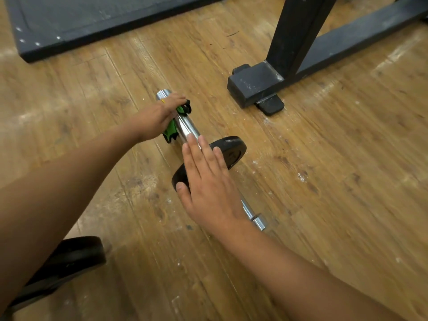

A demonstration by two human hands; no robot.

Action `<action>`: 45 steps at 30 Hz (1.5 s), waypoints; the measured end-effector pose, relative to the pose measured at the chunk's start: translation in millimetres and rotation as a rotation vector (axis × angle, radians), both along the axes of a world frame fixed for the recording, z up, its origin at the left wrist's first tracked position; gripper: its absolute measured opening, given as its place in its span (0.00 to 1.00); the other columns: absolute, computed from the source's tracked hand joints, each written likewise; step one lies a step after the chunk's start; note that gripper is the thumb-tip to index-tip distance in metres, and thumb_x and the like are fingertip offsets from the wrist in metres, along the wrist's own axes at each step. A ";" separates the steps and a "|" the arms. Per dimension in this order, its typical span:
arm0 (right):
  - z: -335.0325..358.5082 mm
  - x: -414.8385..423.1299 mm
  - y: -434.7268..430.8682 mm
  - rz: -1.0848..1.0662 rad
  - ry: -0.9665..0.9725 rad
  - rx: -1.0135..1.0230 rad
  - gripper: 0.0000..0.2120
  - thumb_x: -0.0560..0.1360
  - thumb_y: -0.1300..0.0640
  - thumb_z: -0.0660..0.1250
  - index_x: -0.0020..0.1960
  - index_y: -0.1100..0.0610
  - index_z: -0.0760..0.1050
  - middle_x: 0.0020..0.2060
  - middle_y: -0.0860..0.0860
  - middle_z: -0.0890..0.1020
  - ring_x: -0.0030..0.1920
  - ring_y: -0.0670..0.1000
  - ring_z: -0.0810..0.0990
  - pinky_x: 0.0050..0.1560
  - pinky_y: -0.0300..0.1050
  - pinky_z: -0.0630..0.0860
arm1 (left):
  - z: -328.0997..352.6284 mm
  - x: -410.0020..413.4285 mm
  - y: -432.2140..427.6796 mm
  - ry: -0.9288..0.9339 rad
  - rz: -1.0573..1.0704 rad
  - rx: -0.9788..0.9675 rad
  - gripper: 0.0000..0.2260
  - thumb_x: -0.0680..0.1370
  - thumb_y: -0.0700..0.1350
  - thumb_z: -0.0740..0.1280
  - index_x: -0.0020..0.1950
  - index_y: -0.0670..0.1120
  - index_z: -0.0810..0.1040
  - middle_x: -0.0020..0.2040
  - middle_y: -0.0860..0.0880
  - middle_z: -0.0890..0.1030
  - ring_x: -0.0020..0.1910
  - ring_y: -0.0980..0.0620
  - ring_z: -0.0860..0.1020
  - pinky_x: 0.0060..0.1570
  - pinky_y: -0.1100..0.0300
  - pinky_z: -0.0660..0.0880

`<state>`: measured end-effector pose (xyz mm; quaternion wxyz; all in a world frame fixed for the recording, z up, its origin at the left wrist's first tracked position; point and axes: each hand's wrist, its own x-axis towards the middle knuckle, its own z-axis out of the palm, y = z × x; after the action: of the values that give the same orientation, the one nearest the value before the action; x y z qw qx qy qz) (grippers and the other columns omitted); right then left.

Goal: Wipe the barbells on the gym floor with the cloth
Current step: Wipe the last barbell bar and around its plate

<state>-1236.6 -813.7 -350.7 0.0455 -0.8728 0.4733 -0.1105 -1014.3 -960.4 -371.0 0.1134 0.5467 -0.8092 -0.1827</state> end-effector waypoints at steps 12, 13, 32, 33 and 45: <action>6.5 -14.3 -13.6 -0.071 -0.096 0.075 0.35 0.84 0.43 0.51 0.82 0.61 0.42 0.81 0.56 0.41 0.80 0.52 0.35 0.80 0.52 0.38 | 0.9 -19.7 5.2 0.076 -0.015 0.025 0.22 0.84 0.34 0.56 0.79 0.41 0.64 0.79 0.43 0.64 0.80 0.51 0.55 0.77 0.65 0.48; 6.8 -17.3 -16.7 -0.085 -0.108 0.088 0.36 0.84 0.42 0.51 0.82 0.61 0.41 0.81 0.55 0.40 0.80 0.52 0.34 0.80 0.52 0.37 | -1.2 -25.0 1.9 0.101 0.064 0.001 0.21 0.84 0.34 0.56 0.78 0.40 0.65 0.79 0.43 0.64 0.80 0.48 0.55 0.79 0.58 0.50; 19.2 -55.4 -49.9 -0.225 -0.084 0.163 0.40 0.82 0.40 0.53 0.82 0.59 0.37 0.80 0.54 0.35 0.79 0.51 0.31 0.77 0.48 0.33 | -18.6 -100.6 10.9 0.129 -0.113 -0.024 0.26 0.84 0.37 0.57 0.82 0.42 0.55 0.82 0.45 0.54 0.82 0.48 0.49 0.80 0.48 0.50; 17.1 -57.7 -51.8 -0.224 -0.053 0.147 0.41 0.82 0.39 0.55 0.82 0.58 0.37 0.80 0.53 0.35 0.79 0.51 0.30 0.76 0.48 0.32 | -16.2 -101.1 10.7 0.110 -0.103 -0.021 0.26 0.84 0.36 0.56 0.82 0.43 0.53 0.83 0.45 0.53 0.82 0.48 0.48 0.80 0.48 0.50; 23.4 -107.4 -95.7 -0.320 -0.122 0.272 0.43 0.80 0.35 0.55 0.82 0.58 0.39 0.82 0.53 0.41 0.80 0.52 0.36 0.78 0.50 0.42 | 10.8 -148.5 -5.0 -0.282 -0.106 -0.039 0.37 0.80 0.30 0.63 0.82 0.40 0.45 0.83 0.42 0.45 0.82 0.46 0.42 0.80 0.52 0.47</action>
<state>-1343.9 -909.3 -327.3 0.1733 -0.7639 0.6128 -0.1043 -1162.8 -965.5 -360.2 -0.0007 0.5212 -0.8482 -0.0940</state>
